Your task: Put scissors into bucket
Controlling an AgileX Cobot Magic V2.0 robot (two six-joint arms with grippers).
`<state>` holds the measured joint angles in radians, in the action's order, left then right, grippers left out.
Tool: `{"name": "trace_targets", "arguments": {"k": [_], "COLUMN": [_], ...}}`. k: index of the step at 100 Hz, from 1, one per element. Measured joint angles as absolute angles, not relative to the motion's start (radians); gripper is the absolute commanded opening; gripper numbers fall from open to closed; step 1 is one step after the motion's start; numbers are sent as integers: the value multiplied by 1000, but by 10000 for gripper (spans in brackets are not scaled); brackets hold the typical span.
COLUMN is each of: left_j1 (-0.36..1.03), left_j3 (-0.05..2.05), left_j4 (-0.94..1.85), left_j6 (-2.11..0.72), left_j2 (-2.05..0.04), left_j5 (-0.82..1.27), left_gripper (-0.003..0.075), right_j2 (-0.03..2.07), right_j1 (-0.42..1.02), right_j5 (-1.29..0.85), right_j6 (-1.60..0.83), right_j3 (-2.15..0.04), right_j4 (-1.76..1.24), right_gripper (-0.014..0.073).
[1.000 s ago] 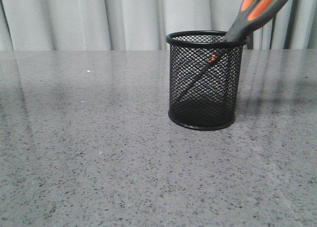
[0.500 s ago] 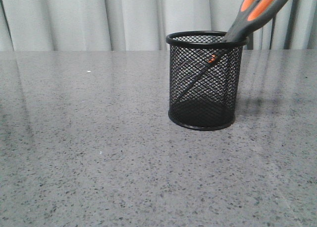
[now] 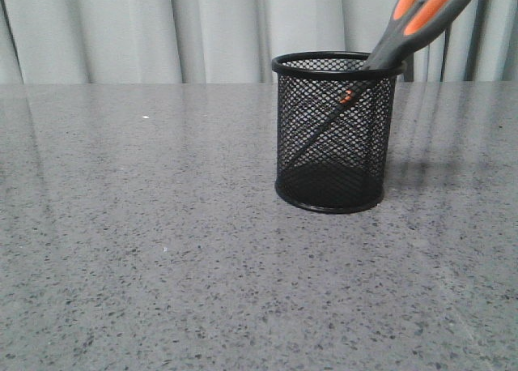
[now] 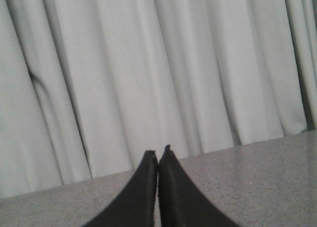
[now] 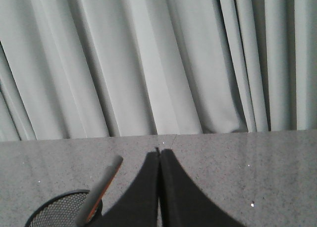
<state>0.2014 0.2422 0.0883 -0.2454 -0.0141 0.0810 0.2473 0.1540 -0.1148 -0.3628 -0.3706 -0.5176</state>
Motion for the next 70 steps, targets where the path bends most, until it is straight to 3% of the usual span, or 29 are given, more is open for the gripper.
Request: {"name": "trace_targets", "arguments": {"k": [70], "left_j1": [201], "left_j3": [173], "left_j4": [88], "left_j6": [-245], "left_j2": [4], "left_j5": [67], "left_gripper": [-21], "right_j2": [220], "right_j1": [154], "right_j5": [-131], "right_j6": [-361], "right_j3": [-287], "right_j4": [-522], "right_gripper": [-65]}}
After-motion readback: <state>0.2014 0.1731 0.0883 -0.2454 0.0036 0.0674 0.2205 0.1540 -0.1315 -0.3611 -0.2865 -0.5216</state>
